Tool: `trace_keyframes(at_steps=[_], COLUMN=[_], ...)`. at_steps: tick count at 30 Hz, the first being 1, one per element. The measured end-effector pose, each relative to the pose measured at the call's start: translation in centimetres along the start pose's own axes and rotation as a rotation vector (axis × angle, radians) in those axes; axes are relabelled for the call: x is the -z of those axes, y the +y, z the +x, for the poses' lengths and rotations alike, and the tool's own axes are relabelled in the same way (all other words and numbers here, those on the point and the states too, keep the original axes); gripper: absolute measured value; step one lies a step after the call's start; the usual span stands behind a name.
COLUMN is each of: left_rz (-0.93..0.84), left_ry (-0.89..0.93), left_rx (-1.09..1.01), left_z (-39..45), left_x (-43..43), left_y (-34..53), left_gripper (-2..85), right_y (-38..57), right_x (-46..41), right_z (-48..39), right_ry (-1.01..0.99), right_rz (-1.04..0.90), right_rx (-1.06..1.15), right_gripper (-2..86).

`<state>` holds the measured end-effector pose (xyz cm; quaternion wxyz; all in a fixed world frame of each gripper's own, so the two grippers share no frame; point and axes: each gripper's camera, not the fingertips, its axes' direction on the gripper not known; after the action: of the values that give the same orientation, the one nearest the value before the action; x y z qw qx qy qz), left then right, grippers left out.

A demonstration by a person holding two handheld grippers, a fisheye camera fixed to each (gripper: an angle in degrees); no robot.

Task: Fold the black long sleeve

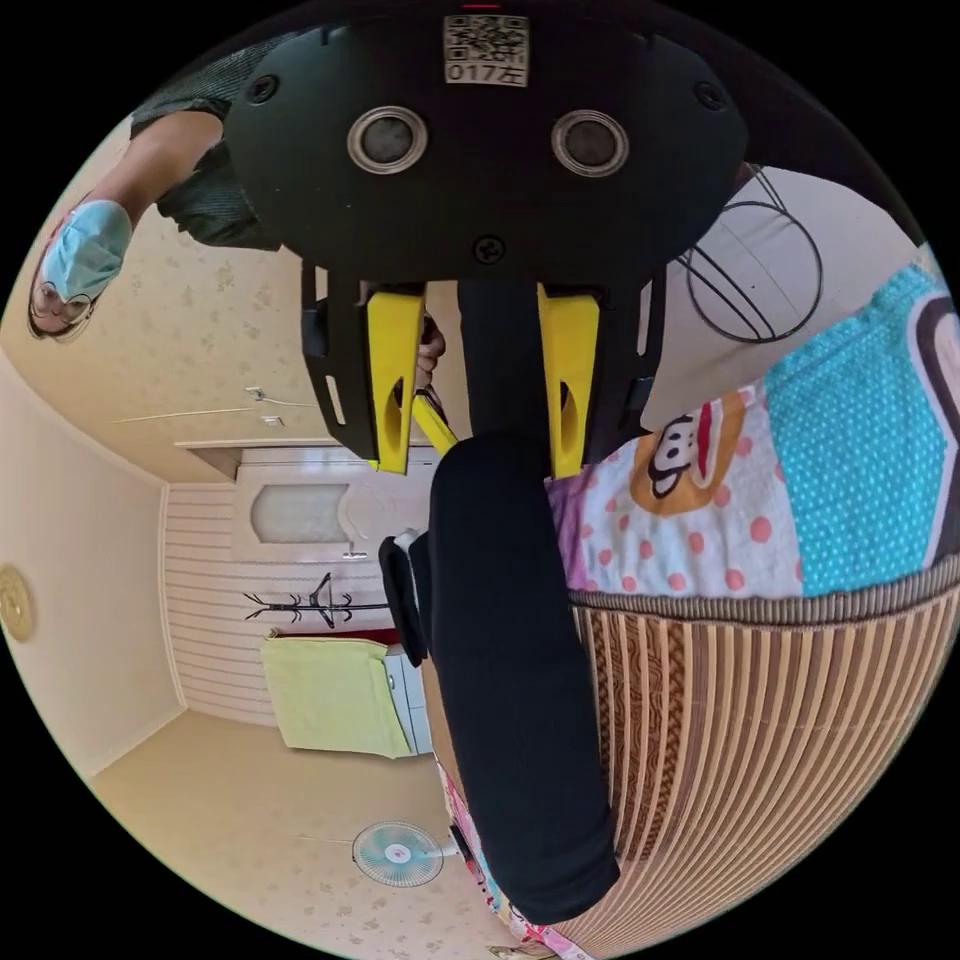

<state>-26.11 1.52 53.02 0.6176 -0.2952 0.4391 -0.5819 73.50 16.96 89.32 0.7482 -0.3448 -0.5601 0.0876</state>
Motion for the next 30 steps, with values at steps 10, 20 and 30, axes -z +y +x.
trace_keyframes(at_steps=[10, 20, 30], left_rz=[-0.040, -0.223, -0.237], left_ry=[0.050, 0.078, -0.268], left_rx=[0.003, -0.187, -0.476], left_z=[-4.3, 0.7, 2.9], left_x=[4.0, 0.1, 0.5], left_y=[-3.9, 5.8, 10.8], left_gripper=[7.9, 6.9, 4.0], right_y=[-2.9, -5.1, -17.6], right_x=[2.5, 4.7, 16.9], right_z=[-2.8, -2.1, -11.7], right_ry=[-0.052, -0.526, -0.575], right_rz=[-0.141, -0.144, -0.011], right_rx=[-0.080, -0.123, 0.399], right_gripper=[21.7, 18.9, 16.6])
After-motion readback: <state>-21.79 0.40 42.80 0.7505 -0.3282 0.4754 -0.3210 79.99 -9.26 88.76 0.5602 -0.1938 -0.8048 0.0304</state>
